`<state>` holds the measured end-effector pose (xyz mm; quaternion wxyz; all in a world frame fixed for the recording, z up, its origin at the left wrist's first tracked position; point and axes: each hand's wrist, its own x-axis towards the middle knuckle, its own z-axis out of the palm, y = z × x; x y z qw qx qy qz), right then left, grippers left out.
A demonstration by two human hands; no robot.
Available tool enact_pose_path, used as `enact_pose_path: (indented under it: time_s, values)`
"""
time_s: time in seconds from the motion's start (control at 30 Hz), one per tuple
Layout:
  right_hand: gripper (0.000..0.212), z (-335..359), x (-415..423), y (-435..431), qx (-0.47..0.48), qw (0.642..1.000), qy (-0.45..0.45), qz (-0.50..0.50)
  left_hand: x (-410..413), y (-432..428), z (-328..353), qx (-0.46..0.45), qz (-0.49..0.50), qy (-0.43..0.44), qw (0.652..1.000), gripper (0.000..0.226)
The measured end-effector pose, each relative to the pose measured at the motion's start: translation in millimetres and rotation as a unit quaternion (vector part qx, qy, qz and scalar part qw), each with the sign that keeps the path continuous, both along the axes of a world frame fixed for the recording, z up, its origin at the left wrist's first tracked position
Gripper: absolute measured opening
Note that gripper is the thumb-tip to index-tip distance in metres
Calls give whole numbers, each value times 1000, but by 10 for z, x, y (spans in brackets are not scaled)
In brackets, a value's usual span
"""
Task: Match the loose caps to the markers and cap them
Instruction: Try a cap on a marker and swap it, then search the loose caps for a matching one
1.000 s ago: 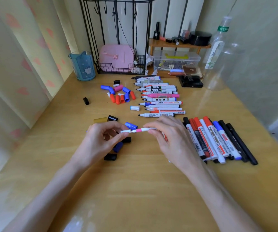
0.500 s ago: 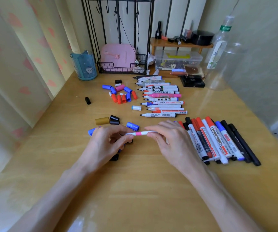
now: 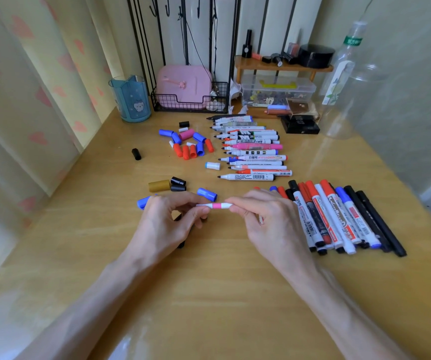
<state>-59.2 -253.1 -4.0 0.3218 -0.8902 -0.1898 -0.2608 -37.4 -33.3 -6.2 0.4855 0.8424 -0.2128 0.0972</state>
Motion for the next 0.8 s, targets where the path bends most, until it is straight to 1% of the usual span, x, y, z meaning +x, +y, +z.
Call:
enact_pose_path:
  time_s: [0.13,0.2,0.23,0.3,0.33,0.37,0.43,0.57,0.63,0.8]
  values:
    - [15,135,76,-108,12,999,16,-25,229,-160,178,44,3,-14,999,8]
    - [12,174,82,-180,4,998,34,-54,339,-303,260,30,-20,-6,999,7]
    - [9,194,77,-226,7,996,45,-74,364,-375,284,23,-35,-8,999,11]
    - [6,248,66,-368,18,986,86,-140,365,-487,293,21,-61,-15,998,32]
    - [8,268,67,-458,21,977,116,-180,357,-518,281,24,-66,-13,997,40]
    - [9,287,68,-539,15,966,145,-214,355,-537,260,29,-64,-10,997,42]
    - [11,310,62,-637,-16,949,186,-255,340,-545,197,45,-47,-12,998,32]
    - [25,232,73,-612,-100,926,233,-279,296,-479,76,65,-28,-4,997,22]
    - [28,207,85,-600,-122,923,229,-282,293,-425,49,77,-14,1,997,20]
    - [19,228,102,-577,-128,936,189,-269,323,-262,20,81,25,12,996,20]
